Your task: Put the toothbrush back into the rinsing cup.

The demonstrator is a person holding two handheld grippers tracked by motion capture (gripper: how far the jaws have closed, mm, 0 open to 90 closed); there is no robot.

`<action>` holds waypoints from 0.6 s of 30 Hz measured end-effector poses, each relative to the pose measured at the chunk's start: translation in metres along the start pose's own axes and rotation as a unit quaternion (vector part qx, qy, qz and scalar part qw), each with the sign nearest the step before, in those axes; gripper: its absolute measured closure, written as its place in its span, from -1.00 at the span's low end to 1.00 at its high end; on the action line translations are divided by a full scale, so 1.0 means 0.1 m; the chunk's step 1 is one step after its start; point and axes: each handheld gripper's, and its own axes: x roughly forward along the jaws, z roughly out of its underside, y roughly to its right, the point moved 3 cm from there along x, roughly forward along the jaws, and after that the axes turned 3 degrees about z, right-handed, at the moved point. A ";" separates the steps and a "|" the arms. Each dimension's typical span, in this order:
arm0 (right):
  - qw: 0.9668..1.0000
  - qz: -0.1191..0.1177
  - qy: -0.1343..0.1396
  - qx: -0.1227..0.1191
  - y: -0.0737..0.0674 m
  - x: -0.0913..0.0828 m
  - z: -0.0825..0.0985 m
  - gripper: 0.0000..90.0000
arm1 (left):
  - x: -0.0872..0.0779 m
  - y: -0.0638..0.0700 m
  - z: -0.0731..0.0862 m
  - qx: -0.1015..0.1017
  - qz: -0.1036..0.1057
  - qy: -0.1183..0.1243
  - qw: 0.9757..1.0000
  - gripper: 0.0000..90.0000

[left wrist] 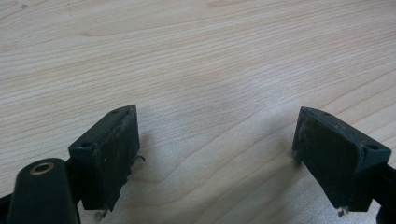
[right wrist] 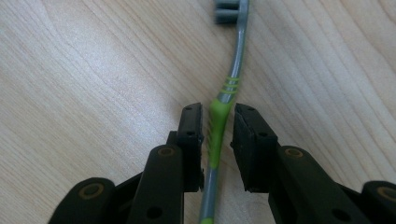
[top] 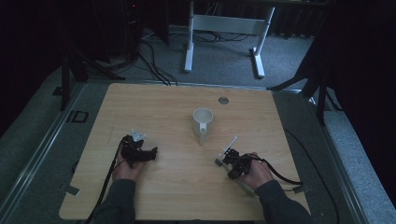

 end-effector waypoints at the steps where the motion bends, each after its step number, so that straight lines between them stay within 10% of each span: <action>1: 1.000 0.000 0.000 0.000 0.00 0.00 0.00 0.61 | 0.00 0.00 0.00 0.000 0.000 0.000 1.000 -0.66; 18: 1.000 0.001 -0.014 0.002 0.01 0.03 0.00 0.63 | 0.00 0.00 0.00 -0.001 0.000 0.001 1.000 -0.66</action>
